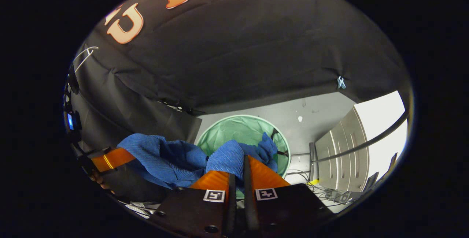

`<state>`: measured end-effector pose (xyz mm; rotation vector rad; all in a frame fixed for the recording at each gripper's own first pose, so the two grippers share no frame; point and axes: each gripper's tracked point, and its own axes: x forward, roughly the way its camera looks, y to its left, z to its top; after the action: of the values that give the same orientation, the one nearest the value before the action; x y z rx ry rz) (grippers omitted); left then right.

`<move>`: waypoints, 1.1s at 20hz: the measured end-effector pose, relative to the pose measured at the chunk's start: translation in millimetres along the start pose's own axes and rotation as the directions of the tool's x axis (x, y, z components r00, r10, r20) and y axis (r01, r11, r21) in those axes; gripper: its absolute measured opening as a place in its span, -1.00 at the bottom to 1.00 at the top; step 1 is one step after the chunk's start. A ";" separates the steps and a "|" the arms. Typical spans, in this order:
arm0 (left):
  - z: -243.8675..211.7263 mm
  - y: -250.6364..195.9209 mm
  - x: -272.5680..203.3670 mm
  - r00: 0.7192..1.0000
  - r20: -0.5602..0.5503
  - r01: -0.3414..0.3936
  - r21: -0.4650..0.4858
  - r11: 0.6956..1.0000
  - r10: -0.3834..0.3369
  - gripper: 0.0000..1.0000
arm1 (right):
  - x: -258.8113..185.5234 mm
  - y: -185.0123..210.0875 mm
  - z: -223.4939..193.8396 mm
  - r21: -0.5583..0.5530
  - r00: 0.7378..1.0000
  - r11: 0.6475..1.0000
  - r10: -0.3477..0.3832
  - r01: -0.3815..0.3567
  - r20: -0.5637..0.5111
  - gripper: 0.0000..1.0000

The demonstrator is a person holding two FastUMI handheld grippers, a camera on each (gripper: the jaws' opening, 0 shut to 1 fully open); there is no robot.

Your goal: Grasp the clothes on the hanger with both hands and then place them into the laundry hamper below.

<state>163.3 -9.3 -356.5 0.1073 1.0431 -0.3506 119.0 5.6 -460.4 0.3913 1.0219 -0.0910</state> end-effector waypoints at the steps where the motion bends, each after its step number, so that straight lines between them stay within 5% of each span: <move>1: -3.7 1.2 5.9 1.000 -0.019 -0.006 -0.001 1.000 0.006 -0.87 | 4.7 -2.2 -6.2 -0.002 1.000 1.000 -0.008 0.008 -0.022 -0.66; 10: -45.0 -0.1 45.1 0.983 -0.179 -0.040 -0.051 0.998 0.030 -0.85 | 28.5 -22.1 -52.4 0.002 0.986 0.997 -0.070 0.071 -0.153 -0.63; 13: -56.4 -7.3 51.5 0.978 -0.209 -0.027 -0.062 0.998 0.013 -0.65 | 27.0 -20.6 -48.9 0.022 0.989 0.998 -0.053 0.056 -0.137 -0.16; 14: -59.9 -7.8 50.0 0.977 -0.213 -0.018 -0.069 0.997 0.003 -0.67 | 24.2 -22.1 -46.2 0.016 0.989 0.998 -0.062 0.065 -0.131 -0.19; 16: -60.4 -10.0 47.9 0.977 -0.211 -0.008 -0.077 0.997 -0.009 0.05 | 25.1 -20.8 -45.8 0.011 0.990 0.998 -0.063 0.065 -0.125 -0.20; 17: -58.7 -9.5 47.0 0.978 -0.208 -0.009 -0.074 0.997 -0.007 0.17 | 22.3 -22.6 -44.6 0.012 0.991 0.998 -0.063 0.065 -0.122 0.34; 19: -56.1 -6.0 45.0 0.980 -0.198 -0.021 -0.060 0.998 0.009 0.60 | 19.3 -26.7 -43.9 0.017 0.991 0.998 -0.066 0.068 -0.117 -0.06; 20: -56.0 -6.3 41.0 0.981 -0.193 -0.028 -0.057 0.998 0.016 0.67 | 16.8 -26.7 -43.6 0.021 0.991 0.997 -0.066 0.069 -0.115 0.26; 21: -54.1 -5.8 39.6 0.982 -0.190 -0.033 -0.057 0.998 0.021 0.80 | 15.8 -23.4 -45.2 0.024 0.991 0.997 -0.066 0.069 -0.114 0.14; 22: -55.7 -4.3 35.5 0.982 -0.188 -0.037 -0.057 0.998 0.025 0.77 | 13.9 -21.7 -45.5 0.026 0.991 0.997 -0.069 0.072 -0.112 0.32</move>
<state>131.9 -7.6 -414.8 0.1034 1.2361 -0.2838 83.8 3.3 -499.0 0.3909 1.1457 -0.1494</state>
